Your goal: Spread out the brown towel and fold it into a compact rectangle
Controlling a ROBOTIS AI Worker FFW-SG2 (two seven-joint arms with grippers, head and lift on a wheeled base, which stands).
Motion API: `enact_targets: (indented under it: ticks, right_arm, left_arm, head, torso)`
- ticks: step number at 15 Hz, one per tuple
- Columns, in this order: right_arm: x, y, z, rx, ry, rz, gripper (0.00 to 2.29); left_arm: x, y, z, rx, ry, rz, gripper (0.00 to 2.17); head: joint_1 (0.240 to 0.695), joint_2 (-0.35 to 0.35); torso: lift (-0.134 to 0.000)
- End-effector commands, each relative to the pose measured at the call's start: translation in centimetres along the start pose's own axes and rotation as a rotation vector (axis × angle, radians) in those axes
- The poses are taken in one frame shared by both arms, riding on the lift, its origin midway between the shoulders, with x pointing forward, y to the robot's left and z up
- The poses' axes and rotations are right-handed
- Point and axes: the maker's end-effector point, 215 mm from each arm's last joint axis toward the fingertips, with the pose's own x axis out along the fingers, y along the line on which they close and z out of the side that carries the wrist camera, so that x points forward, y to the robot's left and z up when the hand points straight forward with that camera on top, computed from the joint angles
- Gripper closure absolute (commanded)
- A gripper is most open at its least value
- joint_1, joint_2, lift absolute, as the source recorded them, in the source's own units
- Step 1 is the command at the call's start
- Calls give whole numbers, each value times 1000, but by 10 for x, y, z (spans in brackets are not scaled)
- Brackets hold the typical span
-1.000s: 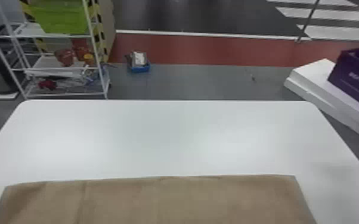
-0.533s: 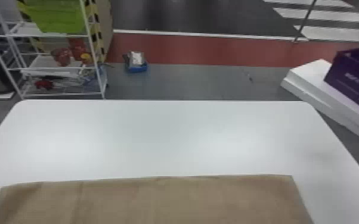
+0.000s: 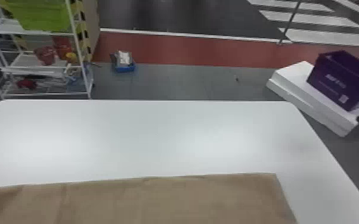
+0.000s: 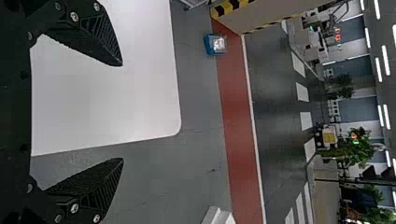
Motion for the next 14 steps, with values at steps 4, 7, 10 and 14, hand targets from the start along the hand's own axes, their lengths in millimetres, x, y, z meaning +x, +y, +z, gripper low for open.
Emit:
enact_targets:
  ticks: [4, 7, 10, 14]
  right_arm:
    - [55, 14, -2, -63, -145, 32, 178]
    - [75, 42, 8, -152, -205, 79, 178]
    - [77, 41, 8, -168, -196, 70, 181]
    - [78, 40, 5, -181, -180, 67, 178]
  left_arm:
    - [12, -15, 28, 97, -88, -11, 144]
    - [20, -23, 22, 88, -77, -32, 144]
    - [16, -26, 13, 77, -59, -51, 144]
    - [8, -7, 28, 86, -92, 3, 147]
  head:
    - [695, -191]
    - [695, -149]
    - [695, -123]
    - [695, -128]
  torso:
    - [-124]
    - [-124]
    - [-124]
    - [-124]
